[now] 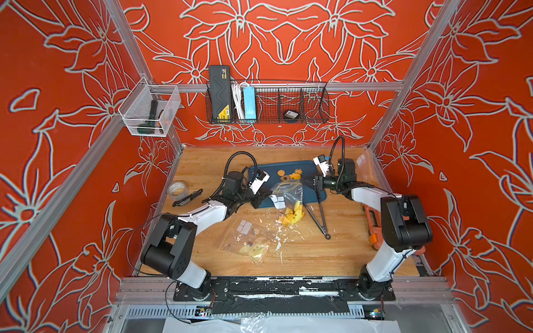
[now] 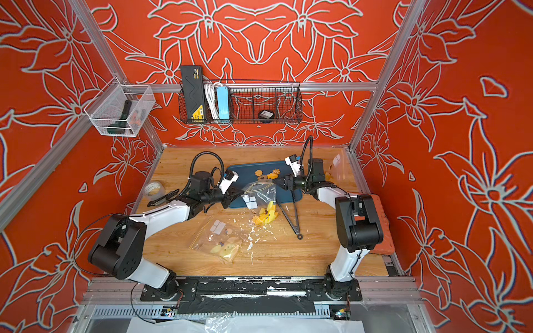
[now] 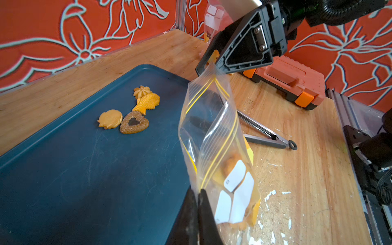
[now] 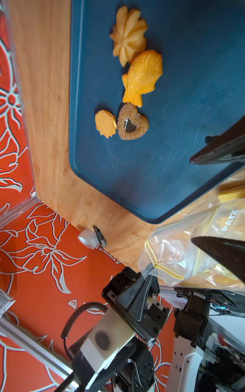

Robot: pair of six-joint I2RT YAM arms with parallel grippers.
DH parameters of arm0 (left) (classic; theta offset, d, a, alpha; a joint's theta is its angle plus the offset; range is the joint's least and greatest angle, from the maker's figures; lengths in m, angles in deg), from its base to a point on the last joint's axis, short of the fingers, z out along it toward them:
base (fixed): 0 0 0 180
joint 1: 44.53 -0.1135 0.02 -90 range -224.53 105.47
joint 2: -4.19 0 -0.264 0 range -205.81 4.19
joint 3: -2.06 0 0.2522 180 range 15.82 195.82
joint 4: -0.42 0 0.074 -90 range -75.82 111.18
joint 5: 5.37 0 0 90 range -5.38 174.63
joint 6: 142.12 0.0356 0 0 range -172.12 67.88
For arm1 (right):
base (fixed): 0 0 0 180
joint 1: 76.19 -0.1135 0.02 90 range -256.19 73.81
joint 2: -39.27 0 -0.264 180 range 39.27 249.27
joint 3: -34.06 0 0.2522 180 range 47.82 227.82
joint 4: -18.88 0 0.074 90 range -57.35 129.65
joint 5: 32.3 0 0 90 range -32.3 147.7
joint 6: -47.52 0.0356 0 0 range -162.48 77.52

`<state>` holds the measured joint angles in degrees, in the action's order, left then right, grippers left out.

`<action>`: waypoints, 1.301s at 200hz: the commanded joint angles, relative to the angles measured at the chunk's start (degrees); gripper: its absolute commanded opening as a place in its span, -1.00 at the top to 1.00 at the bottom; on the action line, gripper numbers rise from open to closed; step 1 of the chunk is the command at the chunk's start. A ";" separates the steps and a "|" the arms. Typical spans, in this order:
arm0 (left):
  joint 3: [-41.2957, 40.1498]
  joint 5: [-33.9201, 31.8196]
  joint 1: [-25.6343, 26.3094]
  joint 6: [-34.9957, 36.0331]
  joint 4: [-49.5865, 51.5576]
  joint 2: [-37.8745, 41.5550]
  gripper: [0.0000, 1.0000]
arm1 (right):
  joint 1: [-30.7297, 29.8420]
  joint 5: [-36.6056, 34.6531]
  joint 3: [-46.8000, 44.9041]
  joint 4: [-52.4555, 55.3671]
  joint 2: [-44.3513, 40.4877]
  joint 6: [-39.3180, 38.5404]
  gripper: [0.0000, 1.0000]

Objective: Put the cookies into a resealable bag to prevent moisture
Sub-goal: Close the ziploc bag at the center of the board.

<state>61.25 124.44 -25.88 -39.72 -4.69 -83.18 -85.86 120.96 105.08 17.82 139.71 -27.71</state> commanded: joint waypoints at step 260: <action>0.92 -4.77 -3.01 -1.68 1.92 1.53 1.00 | -2.01 1.00 0.04 1.82 -6.10 -0.55 1.00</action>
<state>61.60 122.69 -28.24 -41.09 -4.25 -83.84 -87.52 124.66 107.20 20.81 139.51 -29.13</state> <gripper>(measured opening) 0.047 0.051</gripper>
